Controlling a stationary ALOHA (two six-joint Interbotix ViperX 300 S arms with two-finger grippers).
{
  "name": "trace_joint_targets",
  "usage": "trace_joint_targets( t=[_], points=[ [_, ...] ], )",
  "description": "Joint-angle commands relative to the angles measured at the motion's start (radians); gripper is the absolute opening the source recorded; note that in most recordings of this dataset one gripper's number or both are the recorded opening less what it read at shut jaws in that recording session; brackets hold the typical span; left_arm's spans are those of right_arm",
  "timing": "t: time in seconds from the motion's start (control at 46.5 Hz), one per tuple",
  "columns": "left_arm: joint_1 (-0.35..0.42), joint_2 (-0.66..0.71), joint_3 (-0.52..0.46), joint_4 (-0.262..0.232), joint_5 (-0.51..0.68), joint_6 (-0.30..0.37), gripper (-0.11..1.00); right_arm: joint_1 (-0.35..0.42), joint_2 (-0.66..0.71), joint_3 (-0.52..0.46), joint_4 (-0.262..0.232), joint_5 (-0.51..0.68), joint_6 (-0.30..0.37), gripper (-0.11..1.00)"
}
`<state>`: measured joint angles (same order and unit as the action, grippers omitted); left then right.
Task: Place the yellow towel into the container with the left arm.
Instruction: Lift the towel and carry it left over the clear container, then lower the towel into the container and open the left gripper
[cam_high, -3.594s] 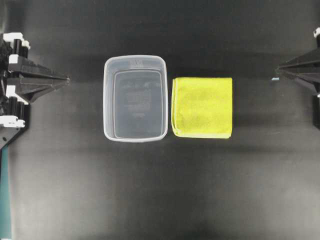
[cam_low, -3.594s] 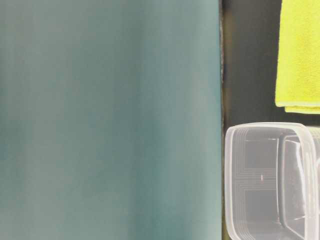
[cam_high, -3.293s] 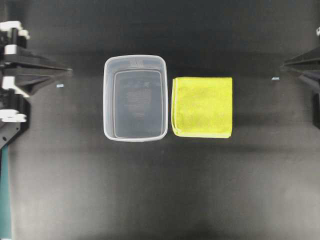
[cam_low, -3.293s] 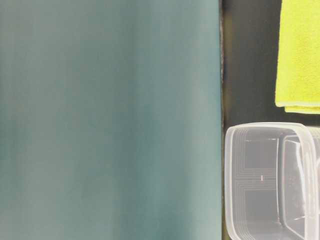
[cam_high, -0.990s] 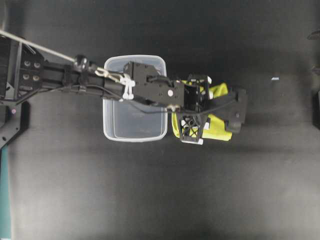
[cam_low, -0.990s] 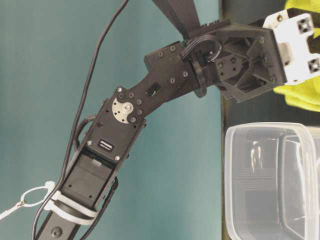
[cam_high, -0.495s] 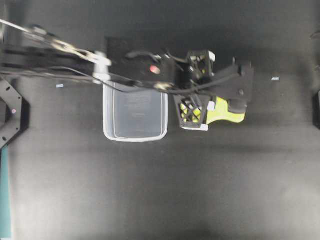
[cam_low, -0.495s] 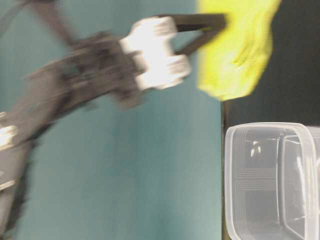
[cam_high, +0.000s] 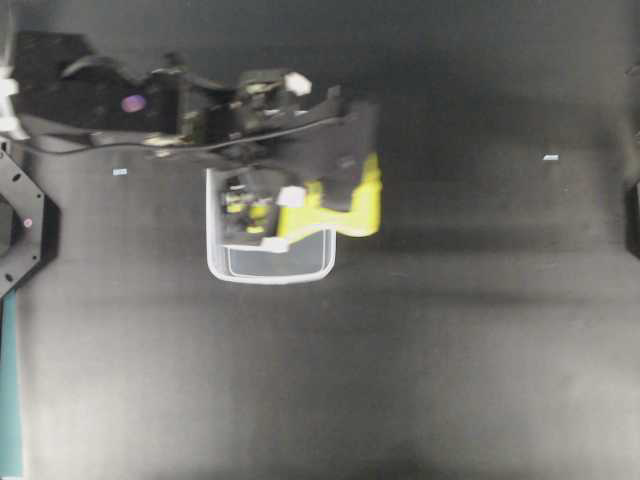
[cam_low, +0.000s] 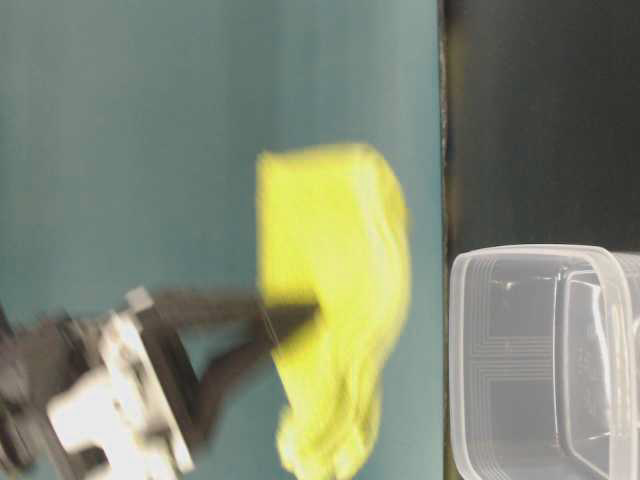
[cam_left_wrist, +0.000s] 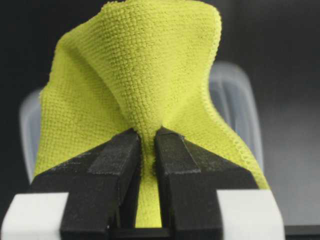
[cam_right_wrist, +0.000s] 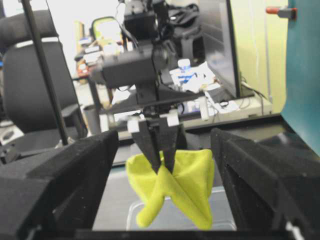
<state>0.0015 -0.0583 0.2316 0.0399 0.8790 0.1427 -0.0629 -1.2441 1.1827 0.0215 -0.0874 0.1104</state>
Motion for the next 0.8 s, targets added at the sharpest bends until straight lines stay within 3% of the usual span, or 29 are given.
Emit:
trace_joint_targets(
  t=[0.0,0.258,0.775],
  points=[
    [0.003,-0.078,0.071,0.003,-0.035,0.005,0.07,0.011,0.005,-0.017,0.0,-0.015,0.003,0.73],
    [0.021,-0.144,0.181,0.003,-0.17,0.006,0.07,0.021,0.005,-0.014,0.0,-0.015,0.003,0.71],
    [0.051,-0.106,0.252,0.003,-0.255,0.028,0.06,0.023,0.005,-0.014,0.0,-0.017,0.006,0.71]
  ],
)
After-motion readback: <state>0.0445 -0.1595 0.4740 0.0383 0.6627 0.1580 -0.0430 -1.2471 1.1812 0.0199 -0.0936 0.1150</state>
